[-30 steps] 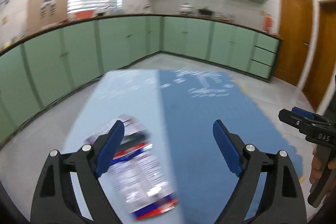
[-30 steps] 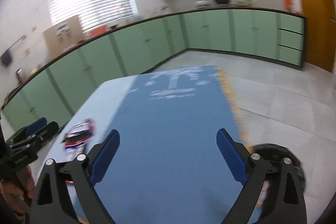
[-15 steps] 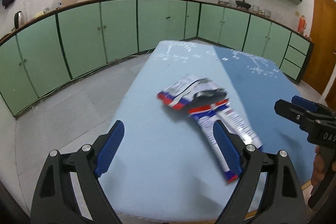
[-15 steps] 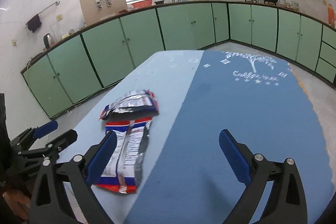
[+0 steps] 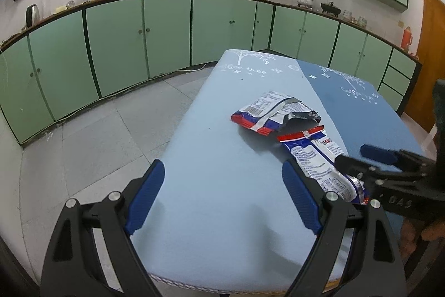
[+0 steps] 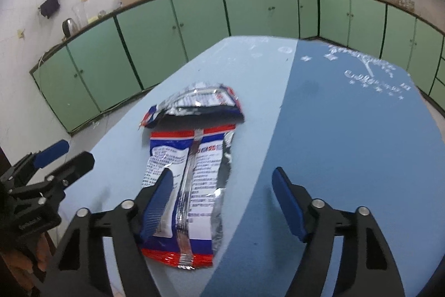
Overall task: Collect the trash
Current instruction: 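Grasp a white-blue snack wrapper with the right gripper while the left approaches the other wrapper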
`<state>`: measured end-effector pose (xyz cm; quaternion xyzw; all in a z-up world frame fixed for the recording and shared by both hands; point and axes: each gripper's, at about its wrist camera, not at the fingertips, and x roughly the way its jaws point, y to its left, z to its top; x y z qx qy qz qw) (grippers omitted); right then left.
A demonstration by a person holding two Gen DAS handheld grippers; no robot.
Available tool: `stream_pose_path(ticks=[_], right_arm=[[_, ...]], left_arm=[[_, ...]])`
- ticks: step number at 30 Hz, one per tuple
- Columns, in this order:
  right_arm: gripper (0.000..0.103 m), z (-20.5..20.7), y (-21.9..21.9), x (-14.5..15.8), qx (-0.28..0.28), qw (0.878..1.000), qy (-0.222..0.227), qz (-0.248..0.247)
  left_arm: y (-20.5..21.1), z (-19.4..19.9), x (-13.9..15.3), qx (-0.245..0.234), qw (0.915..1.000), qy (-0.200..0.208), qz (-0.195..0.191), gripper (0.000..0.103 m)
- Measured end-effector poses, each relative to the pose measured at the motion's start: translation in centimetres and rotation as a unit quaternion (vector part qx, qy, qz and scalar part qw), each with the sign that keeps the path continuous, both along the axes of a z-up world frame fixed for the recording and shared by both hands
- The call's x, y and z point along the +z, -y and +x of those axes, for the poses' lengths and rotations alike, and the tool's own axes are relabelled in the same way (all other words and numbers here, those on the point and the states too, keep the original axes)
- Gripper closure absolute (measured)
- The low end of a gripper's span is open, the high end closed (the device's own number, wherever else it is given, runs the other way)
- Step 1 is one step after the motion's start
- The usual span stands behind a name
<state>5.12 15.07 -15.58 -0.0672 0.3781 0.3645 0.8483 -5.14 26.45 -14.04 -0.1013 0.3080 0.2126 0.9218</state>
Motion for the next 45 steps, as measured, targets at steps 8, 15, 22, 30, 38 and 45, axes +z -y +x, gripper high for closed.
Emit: stream_pose_path(ticks=[8,15,22,30,38,45], right_arm=[[0.070,-0.9,-1.5,-1.1,0.034,0.999,-0.013,-0.019],[0.102,-1.0,-1.3,-1.1,0.040,0.999,-0.013,-0.025],[0.103,-0.6,0.4,1.1,0.022,1.000,0.001,0.003],[0.103,1.6,4.1,3.8,-0.035,0.999,0.034,0.013],[0.103,4.6,7.7,3.5,-0.093,0.995,0.030,0.012],[0.103,6.0,9.2,3.1,-0.113,0.993,0.022,0.015]], left_arm=[[-0.5,0.0,0.0,0.003,1.0000,0.006,-0.007,0.019],[-0.5,0.3,-0.2,0.000,0.9999,0.004,-0.010,0.019],[0.2,0.8,0.0,-0.008,0.9999,0.005,-0.009,0.019],[1.5,4.2,1.0,-0.043,0.9989,0.017,-0.008,0.019],[1.6,10.0,1.1,-0.063,0.9980,0.006,0.009,0.019],[1.8,13.5,-0.3,-0.077,0.9965,-0.032,0.006,0.019]])
